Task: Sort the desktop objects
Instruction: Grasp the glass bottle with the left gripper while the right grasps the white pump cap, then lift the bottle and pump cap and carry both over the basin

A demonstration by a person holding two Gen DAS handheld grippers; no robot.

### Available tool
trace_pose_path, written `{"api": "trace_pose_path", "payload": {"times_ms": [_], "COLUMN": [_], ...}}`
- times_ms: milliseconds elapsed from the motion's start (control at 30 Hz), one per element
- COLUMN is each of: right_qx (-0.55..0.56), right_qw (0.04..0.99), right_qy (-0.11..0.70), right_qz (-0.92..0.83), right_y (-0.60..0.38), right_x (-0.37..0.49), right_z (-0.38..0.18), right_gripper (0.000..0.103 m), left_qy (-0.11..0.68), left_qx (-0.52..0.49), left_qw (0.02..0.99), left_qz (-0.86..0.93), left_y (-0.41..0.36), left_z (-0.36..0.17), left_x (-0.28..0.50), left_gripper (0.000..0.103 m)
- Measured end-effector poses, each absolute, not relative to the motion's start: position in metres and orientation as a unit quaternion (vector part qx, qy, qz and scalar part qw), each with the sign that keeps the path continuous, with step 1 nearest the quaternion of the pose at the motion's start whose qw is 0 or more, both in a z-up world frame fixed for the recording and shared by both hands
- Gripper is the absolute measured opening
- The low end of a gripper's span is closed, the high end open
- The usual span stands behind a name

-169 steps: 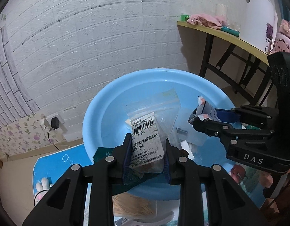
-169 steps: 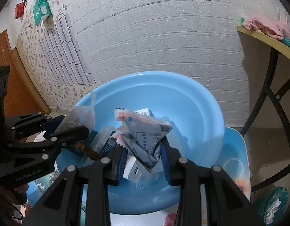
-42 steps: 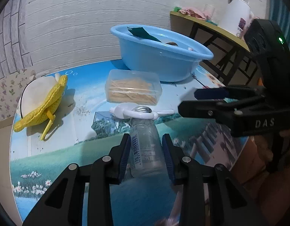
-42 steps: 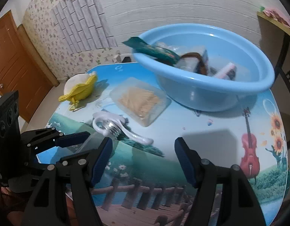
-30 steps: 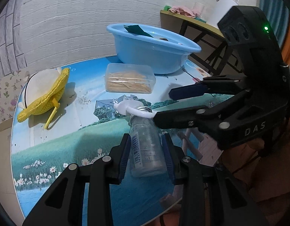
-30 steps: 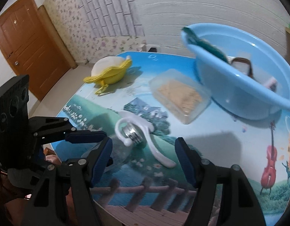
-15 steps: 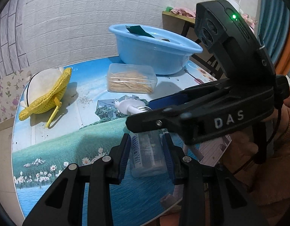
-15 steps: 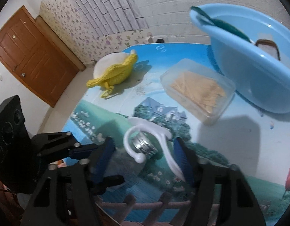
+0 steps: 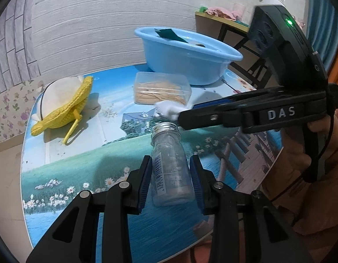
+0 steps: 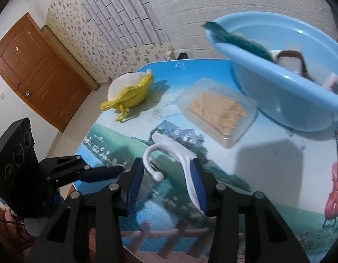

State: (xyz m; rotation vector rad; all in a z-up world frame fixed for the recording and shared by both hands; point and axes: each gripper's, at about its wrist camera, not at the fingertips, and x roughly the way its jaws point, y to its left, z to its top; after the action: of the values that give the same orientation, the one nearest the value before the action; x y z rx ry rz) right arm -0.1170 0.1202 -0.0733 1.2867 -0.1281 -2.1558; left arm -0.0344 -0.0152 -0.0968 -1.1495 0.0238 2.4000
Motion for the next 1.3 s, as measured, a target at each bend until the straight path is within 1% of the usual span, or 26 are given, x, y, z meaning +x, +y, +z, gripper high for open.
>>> {"api": "trace_pose_path", "payload": {"times_ms": [300,433,700,967,1100,1200,1300], "right_qx": [0.473,0.464,0.458,0.450,0.455,0.459,0.455], "right_qw": [0.283,0.262,0.224,0.206,0.206,0.203,0.205], "right_qy": [0.002,0.034,0.060,0.088,0.089,0.092,0.094], "right_qz": [-0.834,-0.846,-0.858,-0.865,-0.862,-0.860,-0.862], "right_y": [0.138,0.143,0.159,0.164,0.161,0.161,0.159], "right_x": [-0.102,-0.096,-0.093,-0.091,-0.093,-0.093,-0.093], "right_z": [-0.073,-0.074,-0.079,-0.084,-0.088,-0.091,-0.092], "right_gripper": [0.043,0.043,0.043,0.044,0.045,0.047,0.054], "left_qy": [0.010,0.026,0.067,0.062,0.059,0.056,0.055], "left_qx": [-0.422,-0.424,-0.426,-0.424,-0.420,-0.413,-0.405], "left_qw": [0.204,0.186,0.157,0.147,0.142,0.143,0.145], "left_qz": [0.883,0.886,0.888,0.891,0.894,0.898,0.901], "left_y": [-0.011,-0.004,0.009,0.006,0.007,0.007,0.007], "left_z": [-0.101,-0.103,-0.110,-0.108,-0.109,-0.110,-0.111], "left_x": [-0.043,-0.047,-0.051,-0.051,-0.052,-0.052,-0.050], "left_gripper": [0.036,0.038,0.040,0.040,0.040,0.040,0.039]}}
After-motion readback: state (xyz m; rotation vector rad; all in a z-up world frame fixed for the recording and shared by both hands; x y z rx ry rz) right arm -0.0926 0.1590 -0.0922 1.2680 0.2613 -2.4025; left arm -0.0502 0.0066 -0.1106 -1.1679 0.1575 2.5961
